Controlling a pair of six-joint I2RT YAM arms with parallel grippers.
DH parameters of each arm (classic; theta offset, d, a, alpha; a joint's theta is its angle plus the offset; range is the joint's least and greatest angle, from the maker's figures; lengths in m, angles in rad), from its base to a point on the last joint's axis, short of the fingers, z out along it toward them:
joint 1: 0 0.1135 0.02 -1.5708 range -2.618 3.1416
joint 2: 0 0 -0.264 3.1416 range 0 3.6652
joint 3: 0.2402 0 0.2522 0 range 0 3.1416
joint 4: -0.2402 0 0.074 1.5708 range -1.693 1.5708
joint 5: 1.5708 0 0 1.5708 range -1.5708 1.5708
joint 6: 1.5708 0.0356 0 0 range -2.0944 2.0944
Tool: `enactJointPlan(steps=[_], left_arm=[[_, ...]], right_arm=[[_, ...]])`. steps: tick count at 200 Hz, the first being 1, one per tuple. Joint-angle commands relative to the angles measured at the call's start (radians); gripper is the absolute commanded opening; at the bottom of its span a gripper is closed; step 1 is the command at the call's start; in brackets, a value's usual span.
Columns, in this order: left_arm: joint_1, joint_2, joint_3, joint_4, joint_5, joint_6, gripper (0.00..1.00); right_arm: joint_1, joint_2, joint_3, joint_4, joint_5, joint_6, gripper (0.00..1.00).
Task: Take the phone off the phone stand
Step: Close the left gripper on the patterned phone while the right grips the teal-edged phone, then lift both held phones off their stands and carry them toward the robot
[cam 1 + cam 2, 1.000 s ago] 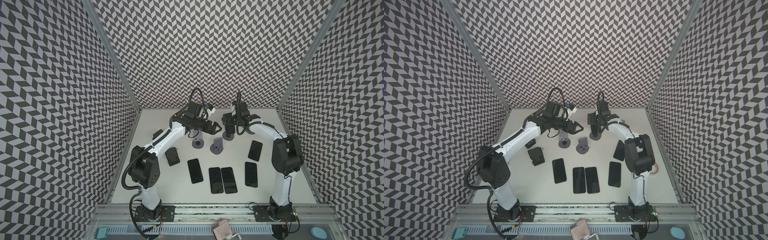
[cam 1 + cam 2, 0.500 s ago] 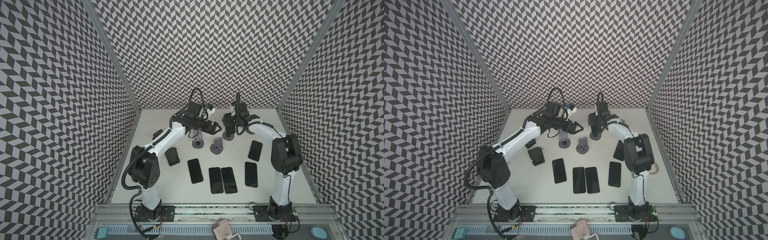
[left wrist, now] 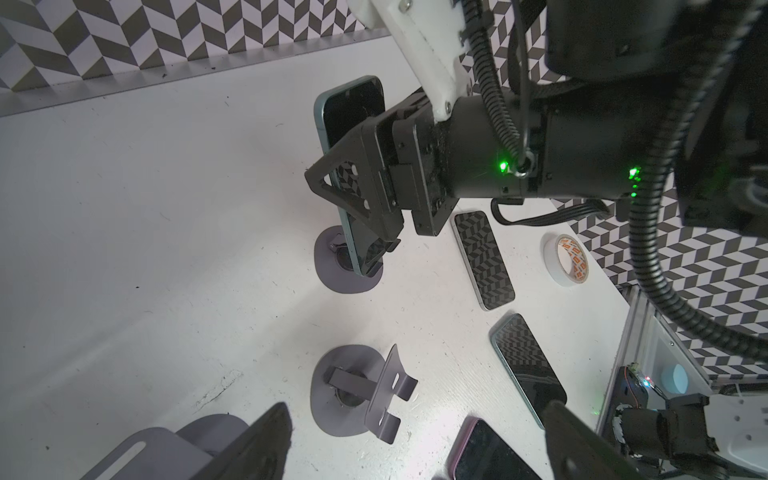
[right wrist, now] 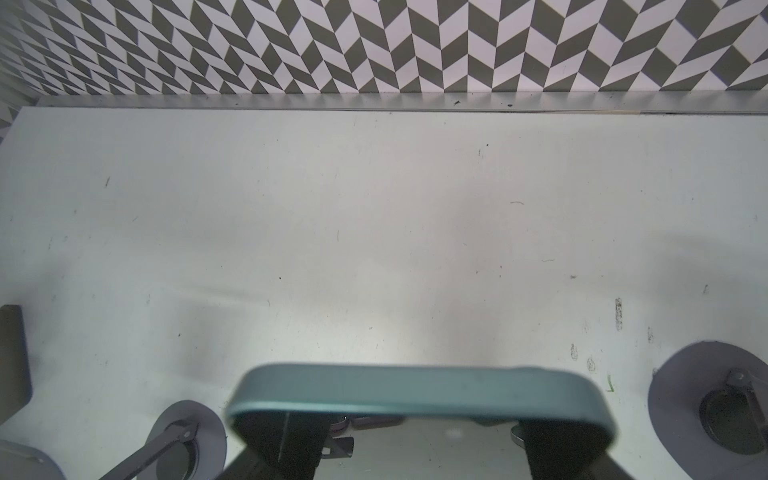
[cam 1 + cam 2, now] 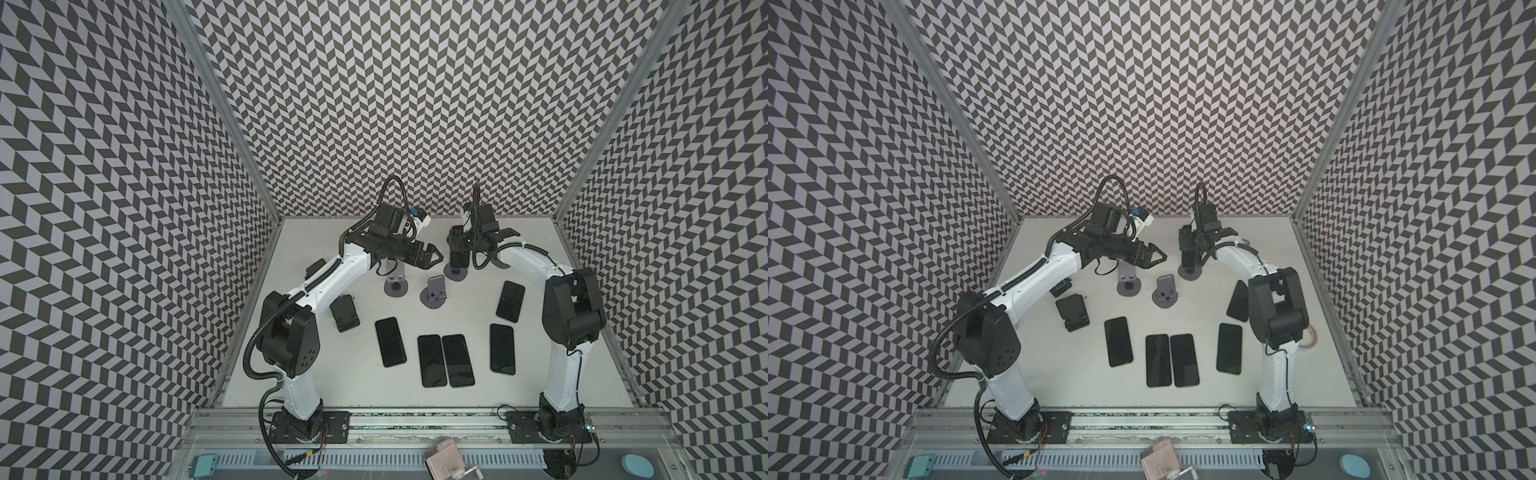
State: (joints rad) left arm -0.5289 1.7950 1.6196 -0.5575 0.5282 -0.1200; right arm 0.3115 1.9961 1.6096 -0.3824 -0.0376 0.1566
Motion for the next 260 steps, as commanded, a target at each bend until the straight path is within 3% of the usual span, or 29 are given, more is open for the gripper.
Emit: enactJointPlan(steps=[1, 179, 260], left_arm=[[0.006, -0.039, 0.006, -0.022, -0.004, 0.027, 0.95], [0.006, -0.137, -0.077, -0.004, -0.001, 0.014, 0.95], [0.007, -0.218, -0.128, -0.016, 0.005, 0.013, 0.95]], right_arm=[[-0.003, -0.020, 0.040, 0.036, 0.006, -0.024, 0.71], [-0.003, -0.123, 0.053, 0.007, 0.030, -0.052, 0.67], [0.003, -0.195, 0.023, -0.029, 0.024, -0.005, 0.65]])
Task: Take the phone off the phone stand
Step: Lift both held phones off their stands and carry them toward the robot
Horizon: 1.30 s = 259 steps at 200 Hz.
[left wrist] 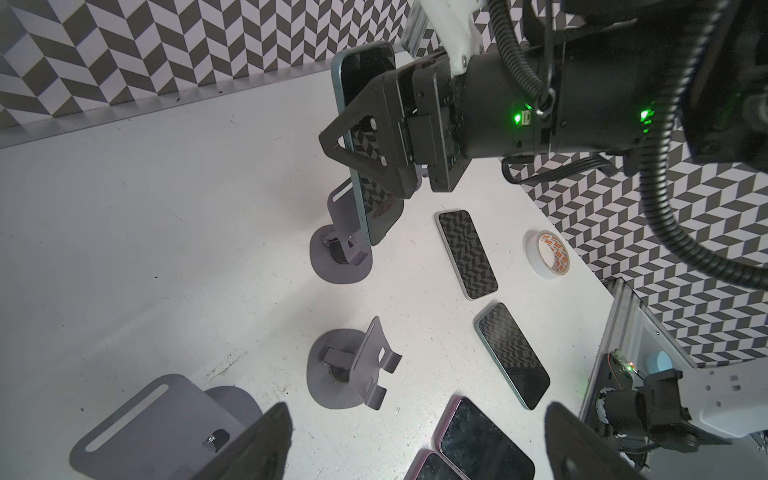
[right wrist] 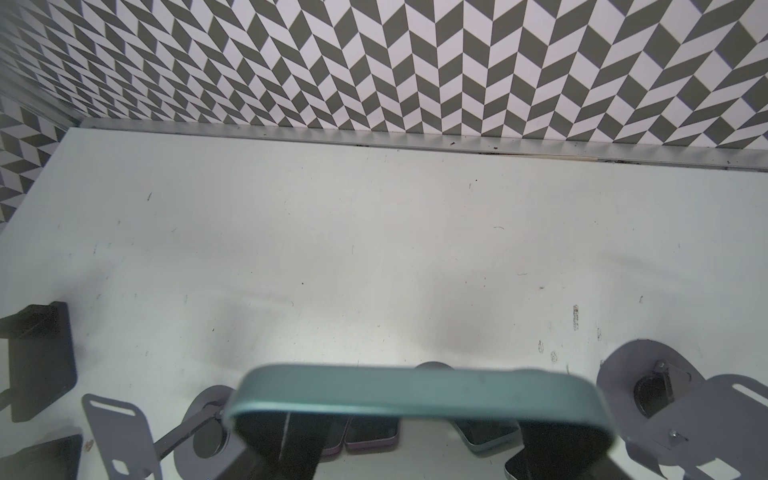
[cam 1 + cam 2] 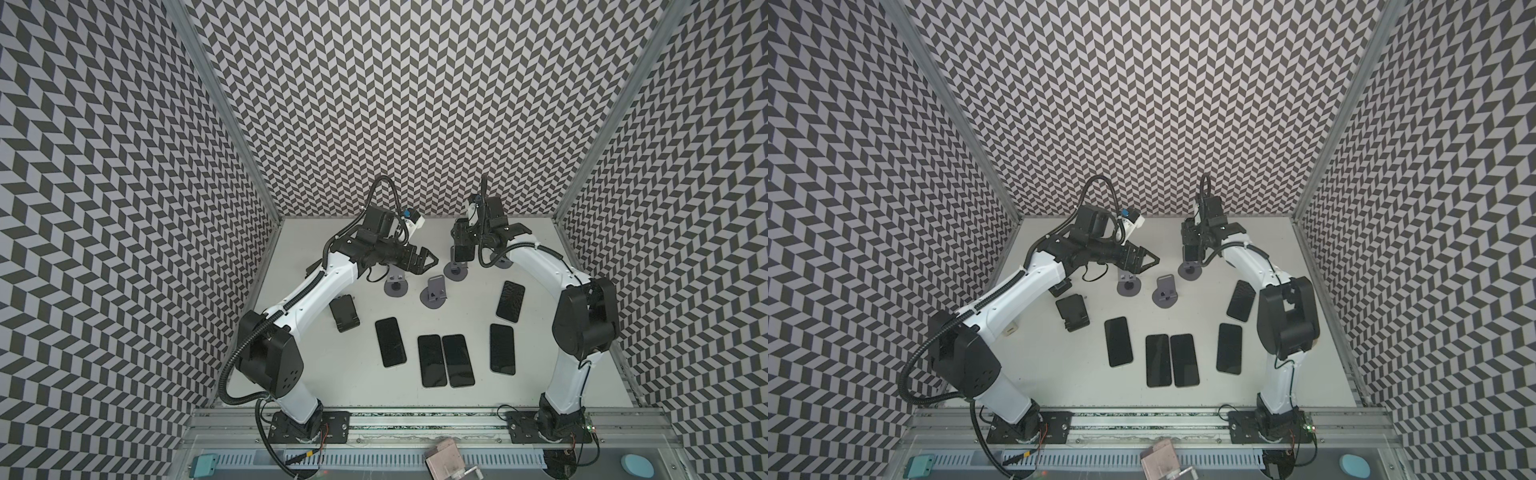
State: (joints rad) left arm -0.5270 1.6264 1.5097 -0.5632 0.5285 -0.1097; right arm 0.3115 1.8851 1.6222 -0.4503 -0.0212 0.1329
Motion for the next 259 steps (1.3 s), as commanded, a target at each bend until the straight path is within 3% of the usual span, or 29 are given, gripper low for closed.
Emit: enactJointPlan(steps=[1, 84, 143, 259], left_arm=[[0.005, -0.051, -0.019, -0.010, 0.005, 0.002, 0.95], [0.003, -0.177, -0.125, -0.003, 0.028, -0.006, 0.95], [-0.004, -0.263, -0.241, 0.057, 0.051, -0.084, 0.92], [-0.152, -0.403, -0.372, 0.070, -0.020, -0.171, 0.92]], right_arm=[[0.004, -0.085, 0.008, 0.039, 0.008, 0.020, 0.65], [0.051, -0.232, -0.129, 0.032, 0.036, 0.078, 0.63], [0.090, -0.345, -0.251, 0.012, 0.055, 0.115, 0.63], [0.104, -0.532, -0.435, -0.093, 0.042, 0.167, 0.62]])
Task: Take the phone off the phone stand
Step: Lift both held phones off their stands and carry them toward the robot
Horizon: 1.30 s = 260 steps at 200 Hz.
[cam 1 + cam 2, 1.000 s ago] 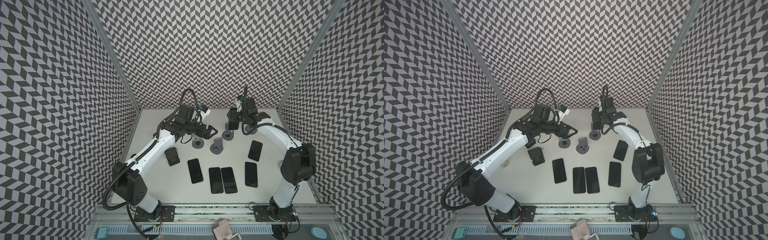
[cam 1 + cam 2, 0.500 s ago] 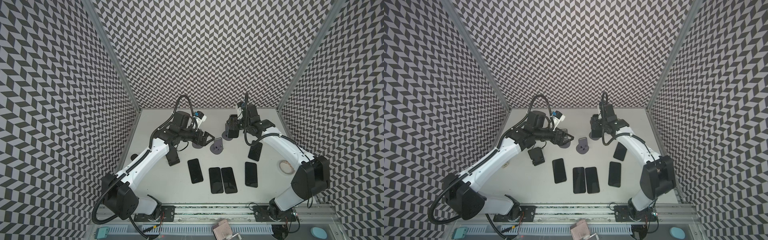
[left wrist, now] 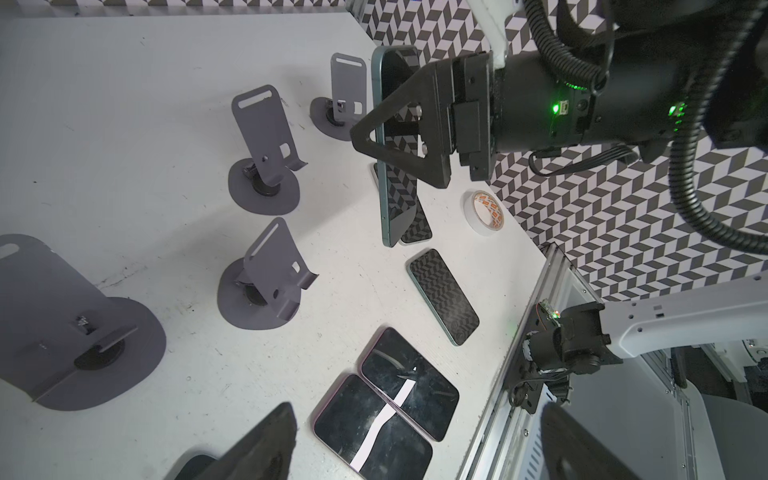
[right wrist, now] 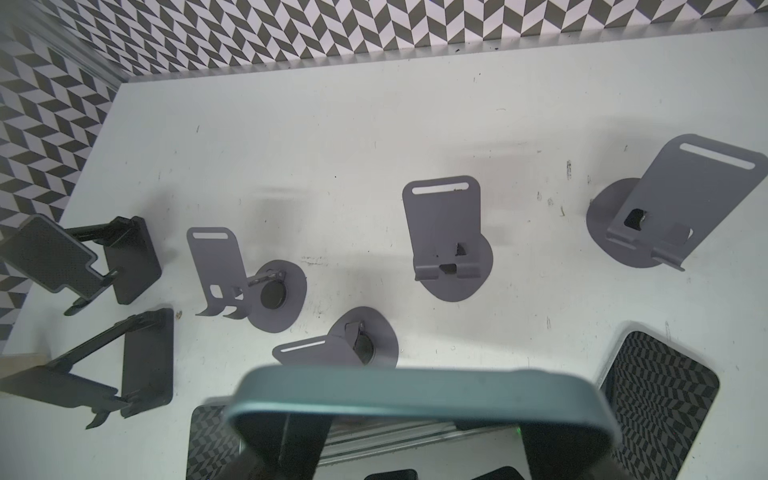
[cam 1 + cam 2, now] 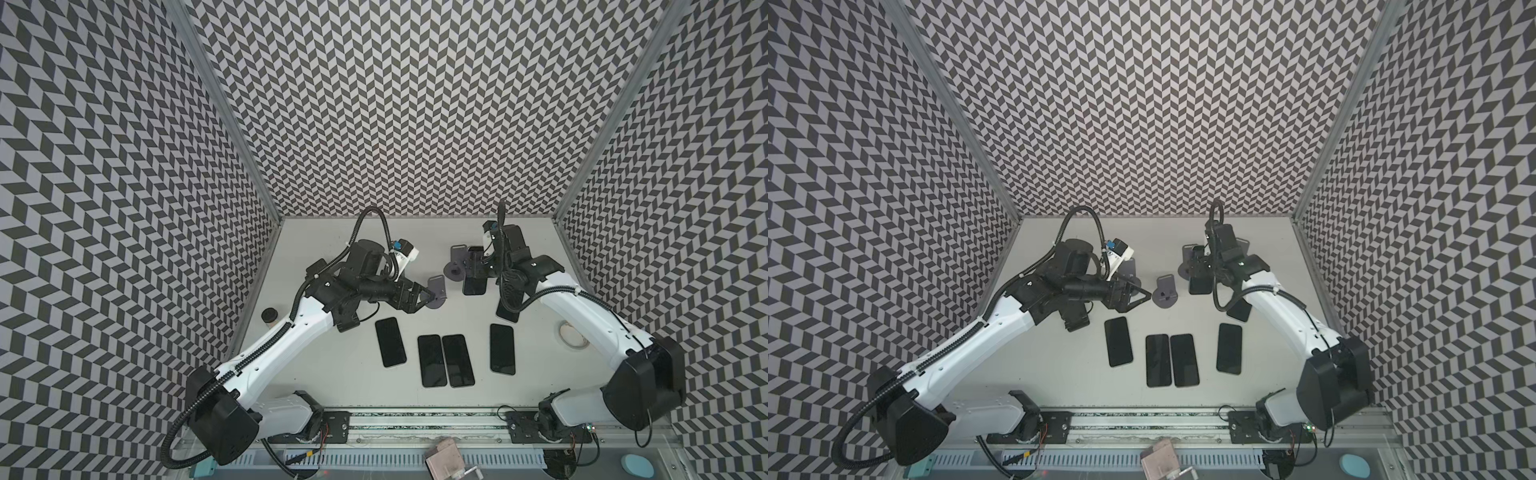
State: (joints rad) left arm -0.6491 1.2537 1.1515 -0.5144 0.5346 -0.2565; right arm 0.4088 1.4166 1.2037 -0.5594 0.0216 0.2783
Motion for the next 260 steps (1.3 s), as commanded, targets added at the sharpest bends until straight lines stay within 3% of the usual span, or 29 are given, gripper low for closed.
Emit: enactJointPlan(steps=[1, 71, 139, 260], left_arm=[[-0.032, -0.031, -0.014, 0.021, -0.027, -0.025, 0.92], [-0.126, -0.007, 0.007, 0.020, -0.087, -0.068, 0.92], [-0.176, 0.085, 0.029, 0.050, -0.144, -0.133, 0.92], [-0.207, 0.205, 0.060, 0.061, -0.113, -0.072, 0.92]], right_arm=[[0.006, -0.064, -0.017, 0.016, -0.001, 0.022, 0.62], [0.007, -0.152, -0.119, -0.004, -0.002, 0.017, 0.62], [0.004, -0.090, -0.141, 0.020, -0.016, -0.019, 0.62], [-0.014, 0.022, -0.233, 0.084, -0.080, -0.006, 0.62]])
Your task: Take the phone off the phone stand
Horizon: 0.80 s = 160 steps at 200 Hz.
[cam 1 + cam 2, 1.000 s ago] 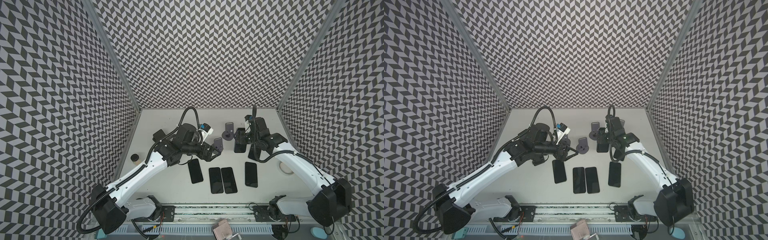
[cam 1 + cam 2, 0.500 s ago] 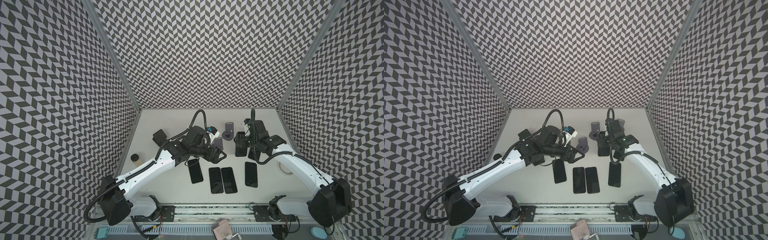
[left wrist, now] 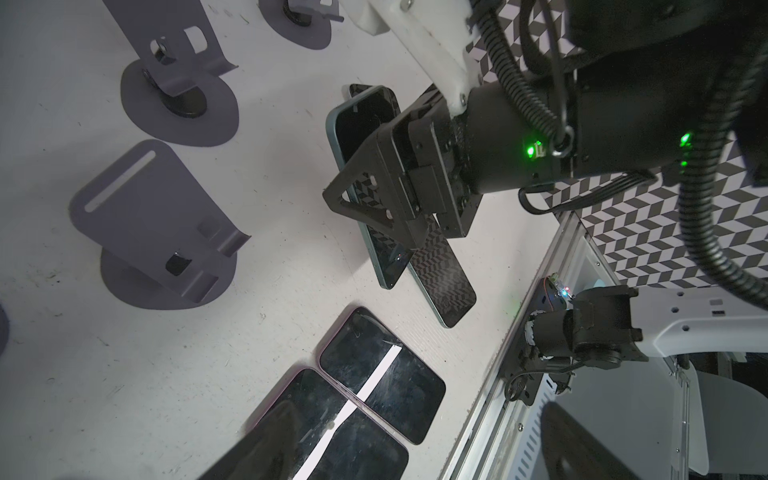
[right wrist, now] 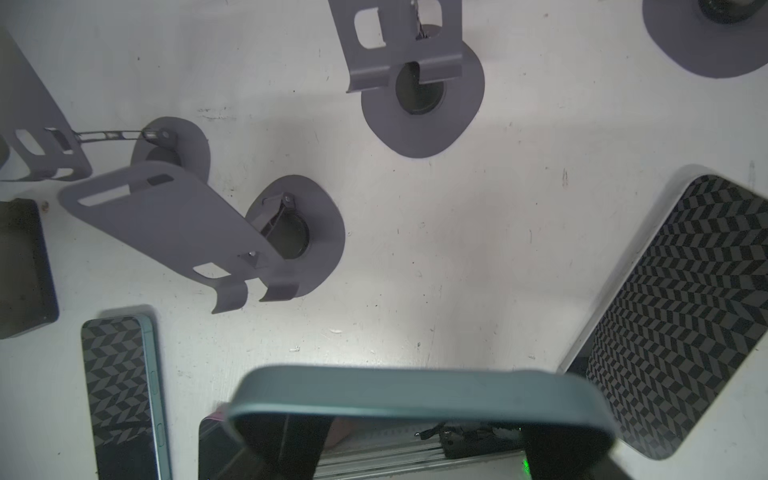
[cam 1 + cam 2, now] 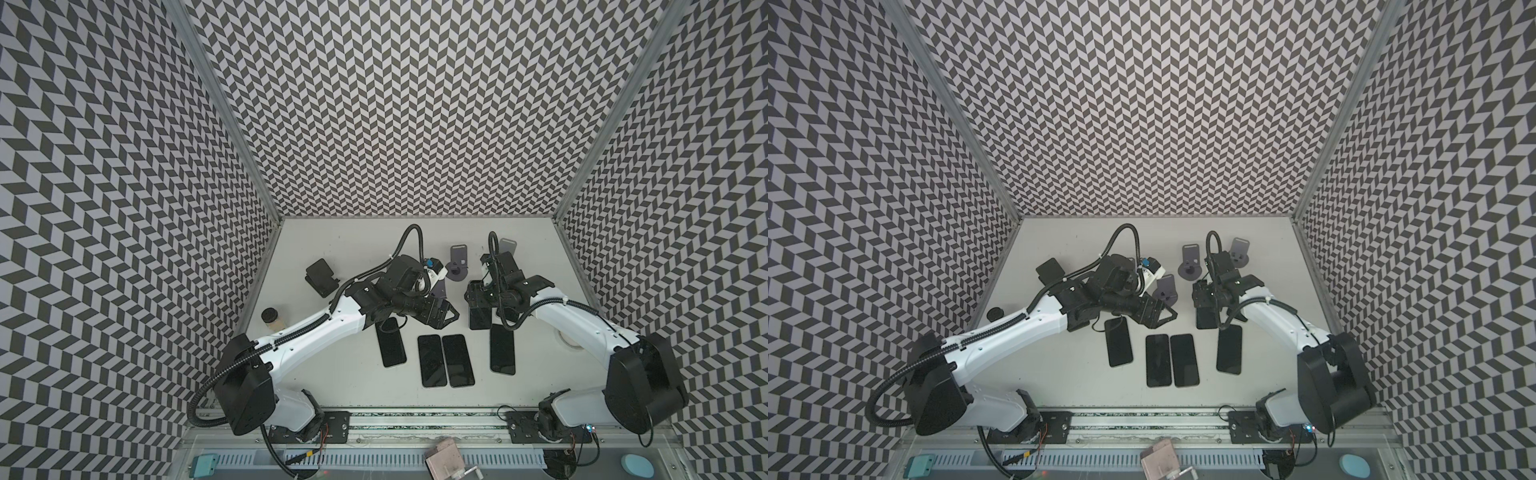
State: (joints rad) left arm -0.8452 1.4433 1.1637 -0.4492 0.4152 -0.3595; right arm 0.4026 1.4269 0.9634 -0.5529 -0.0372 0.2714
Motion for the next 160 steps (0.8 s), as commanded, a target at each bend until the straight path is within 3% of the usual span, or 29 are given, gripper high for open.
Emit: enactJointPlan(steps=[1, 94, 160], left_arm=[[-0.011, 0.016, 0.048, -0.004, 0.007, 0.031, 0.92], [-0.034, 0.098, 0.091, -0.015, 0.005, 0.066, 0.92], [-0.059, 0.204, 0.178, -0.121, -0.016, 0.112, 0.93]], right_arm=[[-0.008, 0.013, 0.008, 0.078, -0.022, 0.000, 0.62], [-0.055, 0.119, 0.079, 0.034, -0.055, -0.037, 0.62], [-0.089, 0.171, 0.108, 0.017, -0.069, -0.035, 0.62]])
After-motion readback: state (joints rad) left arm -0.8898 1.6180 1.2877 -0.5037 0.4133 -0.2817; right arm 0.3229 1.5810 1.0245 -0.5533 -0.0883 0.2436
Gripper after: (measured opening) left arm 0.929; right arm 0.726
